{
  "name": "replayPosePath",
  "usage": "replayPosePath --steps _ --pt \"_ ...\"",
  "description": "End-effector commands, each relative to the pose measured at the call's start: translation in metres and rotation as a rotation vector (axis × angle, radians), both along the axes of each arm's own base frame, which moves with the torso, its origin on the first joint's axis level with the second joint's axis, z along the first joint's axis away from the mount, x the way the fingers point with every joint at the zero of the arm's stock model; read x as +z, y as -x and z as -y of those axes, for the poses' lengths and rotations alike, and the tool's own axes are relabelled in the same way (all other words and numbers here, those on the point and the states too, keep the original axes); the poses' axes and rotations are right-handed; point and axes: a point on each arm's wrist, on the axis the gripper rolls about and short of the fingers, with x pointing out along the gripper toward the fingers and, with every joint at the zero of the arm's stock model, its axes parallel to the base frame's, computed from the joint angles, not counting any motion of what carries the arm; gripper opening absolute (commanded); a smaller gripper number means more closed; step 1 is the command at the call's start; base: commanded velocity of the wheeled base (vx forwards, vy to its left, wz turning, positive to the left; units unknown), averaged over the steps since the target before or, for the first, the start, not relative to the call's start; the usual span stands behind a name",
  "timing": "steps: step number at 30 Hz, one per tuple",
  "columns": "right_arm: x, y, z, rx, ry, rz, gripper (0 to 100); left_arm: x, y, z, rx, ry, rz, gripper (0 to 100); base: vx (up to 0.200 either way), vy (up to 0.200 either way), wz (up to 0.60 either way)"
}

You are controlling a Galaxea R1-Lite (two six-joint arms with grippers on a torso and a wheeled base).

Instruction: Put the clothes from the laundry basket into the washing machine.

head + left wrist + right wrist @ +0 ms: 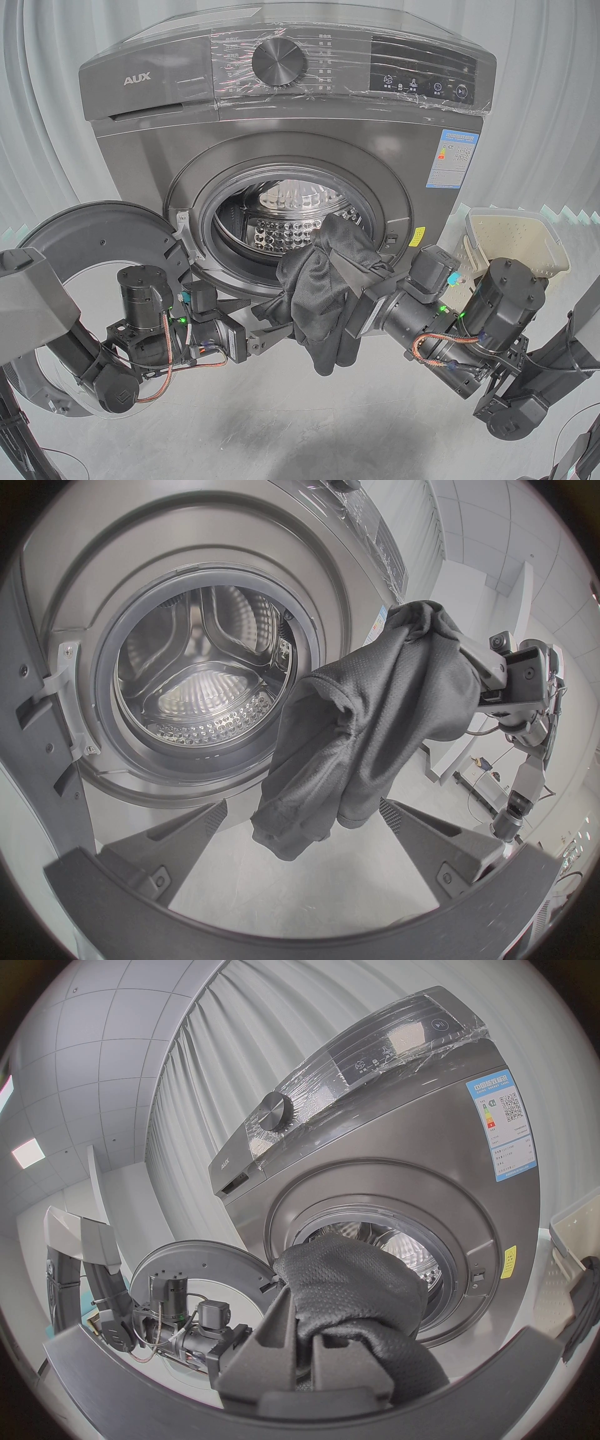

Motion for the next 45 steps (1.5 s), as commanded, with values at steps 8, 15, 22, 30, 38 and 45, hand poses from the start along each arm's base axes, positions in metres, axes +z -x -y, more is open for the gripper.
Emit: replayPosePath --steps 8,15,22,30,38,45 --pt "0.0 0.003 -0.002 0.007 -0.002 0.002 0 -0.017 -0.016 0.006 0.005 -0.001 0.005 100 0.0 0.0 0.0" --pt "-0.003 0.004 0.0 0.007 0.01 -0.01 0 -0.022 -0.026 0.009 0.01 0.02 0.044 100 0.0 0.0 0.0" --pt "-0.004 0.006 0.0 0.013 0.009 -0.009 0 -0.023 -0.033 0.012 0.004 0.026 0.06 0 0.0 0.0 0.0" --pt "-0.005 0.007 0.0 0.013 0.011 -0.011 0 -0.023 -0.033 0.016 -0.032 0.053 0.093 0 0.0 0.0 0.0" --pt "-0.005 0.007 0.0 0.013 0.007 -0.007 0 -0.024 -0.025 0.013 -0.035 0.066 0.124 0 0.0 0.0 0.0" --pt "-0.004 0.007 0.0 0.013 0.002 -0.002 0 -0.028 -0.021 0.012 -0.032 0.061 0.116 100 0.0 0.0 0.0"
